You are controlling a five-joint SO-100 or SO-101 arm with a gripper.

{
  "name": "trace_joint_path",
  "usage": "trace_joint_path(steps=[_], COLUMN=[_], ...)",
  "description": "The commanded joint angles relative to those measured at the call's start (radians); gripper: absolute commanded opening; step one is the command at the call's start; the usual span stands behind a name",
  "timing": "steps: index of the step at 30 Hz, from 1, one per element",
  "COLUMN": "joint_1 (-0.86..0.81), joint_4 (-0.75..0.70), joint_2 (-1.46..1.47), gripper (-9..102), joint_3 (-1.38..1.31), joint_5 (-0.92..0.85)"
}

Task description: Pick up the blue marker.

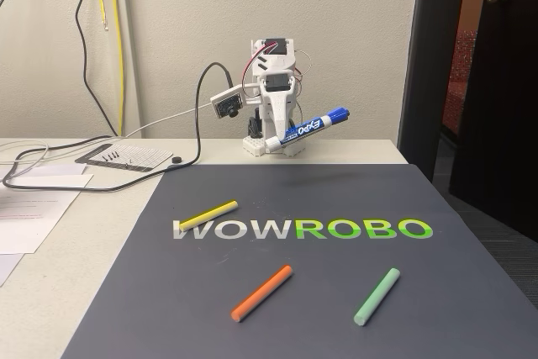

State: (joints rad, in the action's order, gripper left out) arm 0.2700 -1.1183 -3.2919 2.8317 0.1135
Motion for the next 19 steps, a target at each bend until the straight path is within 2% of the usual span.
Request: trace_joint_path(steps=[1,19], joint_1=[-0.008,-0.008], joint_4=[0.011,0.006], joint_2=[-0.057,-0.057], gripper=[0,0], joint_3=[-0.005,-0.003], joint_5=[-0.009,-0.028])
